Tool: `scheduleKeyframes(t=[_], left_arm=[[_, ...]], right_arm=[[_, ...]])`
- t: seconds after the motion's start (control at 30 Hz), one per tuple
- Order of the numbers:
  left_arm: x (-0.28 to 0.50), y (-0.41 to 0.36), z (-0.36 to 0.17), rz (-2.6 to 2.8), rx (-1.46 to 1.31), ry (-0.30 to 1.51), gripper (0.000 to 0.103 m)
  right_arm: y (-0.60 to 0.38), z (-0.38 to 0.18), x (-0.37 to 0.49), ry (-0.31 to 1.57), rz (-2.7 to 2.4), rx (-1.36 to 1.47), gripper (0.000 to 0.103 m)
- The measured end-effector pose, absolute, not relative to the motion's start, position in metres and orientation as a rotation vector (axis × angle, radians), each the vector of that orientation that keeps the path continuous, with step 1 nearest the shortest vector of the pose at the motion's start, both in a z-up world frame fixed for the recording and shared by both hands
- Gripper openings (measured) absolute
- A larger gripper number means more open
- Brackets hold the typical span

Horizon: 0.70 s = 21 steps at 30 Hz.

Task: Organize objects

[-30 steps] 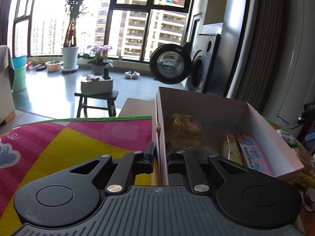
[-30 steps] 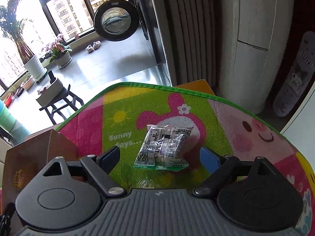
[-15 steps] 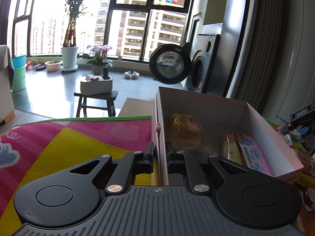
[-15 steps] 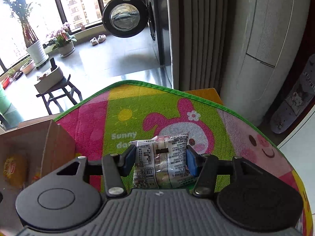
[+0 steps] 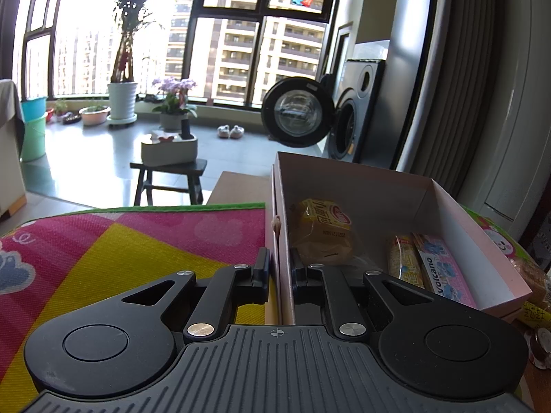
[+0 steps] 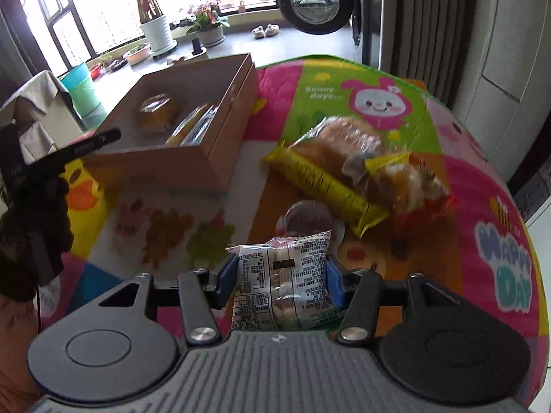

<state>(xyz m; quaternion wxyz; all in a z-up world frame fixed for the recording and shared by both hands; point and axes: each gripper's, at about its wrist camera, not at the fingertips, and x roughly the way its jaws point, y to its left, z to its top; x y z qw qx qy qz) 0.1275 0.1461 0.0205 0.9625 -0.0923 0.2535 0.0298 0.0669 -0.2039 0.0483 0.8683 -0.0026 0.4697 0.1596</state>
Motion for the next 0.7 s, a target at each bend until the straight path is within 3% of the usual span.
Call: scheduleKeyframes(t=[0.23, 0.43, 0.7], left_arm=[[0.128, 0.146, 0.020, 0.060, -0.187, 0.513, 0.013], [0.127, 0.146, 0.020, 0.060, -0.187, 0.513, 0.013], [0.128, 0.146, 0.020, 0.060, -0.187, 0.513, 0.013]], right_arm=[[-0.202, 0.032, 0.044, 0.993, 0.377, 0.056, 0.062], [-0.203, 0.046, 0.060, 0.899, 0.348, 0.069, 0.062], [-0.187, 0.018, 0.105, 0.881, 0.227, -0.022, 0.062]])
